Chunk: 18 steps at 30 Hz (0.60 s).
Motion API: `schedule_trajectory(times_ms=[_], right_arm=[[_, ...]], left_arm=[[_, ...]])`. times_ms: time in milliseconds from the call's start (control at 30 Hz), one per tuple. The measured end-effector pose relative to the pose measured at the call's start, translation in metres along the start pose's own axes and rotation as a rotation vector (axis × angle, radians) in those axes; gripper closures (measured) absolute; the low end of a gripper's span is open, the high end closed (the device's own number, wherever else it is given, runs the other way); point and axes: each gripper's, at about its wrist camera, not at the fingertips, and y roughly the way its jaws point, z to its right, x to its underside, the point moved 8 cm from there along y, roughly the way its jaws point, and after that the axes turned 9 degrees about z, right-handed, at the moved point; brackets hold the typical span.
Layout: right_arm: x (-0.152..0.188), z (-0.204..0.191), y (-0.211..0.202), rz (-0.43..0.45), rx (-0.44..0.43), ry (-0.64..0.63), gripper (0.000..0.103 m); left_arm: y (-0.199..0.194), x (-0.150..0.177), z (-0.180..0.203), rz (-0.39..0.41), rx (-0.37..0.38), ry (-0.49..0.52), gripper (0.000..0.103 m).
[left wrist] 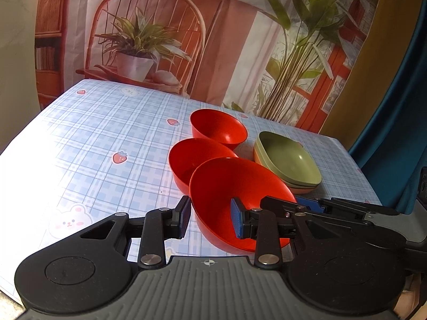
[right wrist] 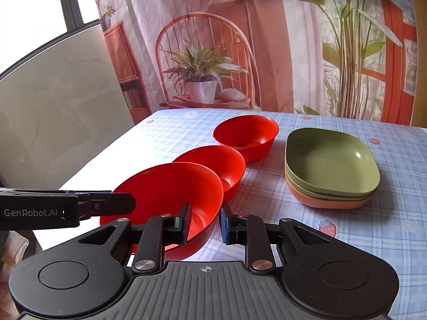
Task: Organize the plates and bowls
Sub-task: 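Lift the red bowl with both grippers and carry it over another red bowl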
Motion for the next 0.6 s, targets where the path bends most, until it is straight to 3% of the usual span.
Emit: schedule_trajectory(times_ms=[333,600], right_arm=[[-0.042,0.004,0.027,0.027,-0.014,0.01,0.081],[-0.066,0.01,0.061,0.03,0.003,-0.018,0.081]], left_arm=[[0.022,-0.039,-0.006,0.038,-0.009,0.029,0.069],[0.051,-0.061,-0.012,0.022,-0.019,0.053,0.069]])
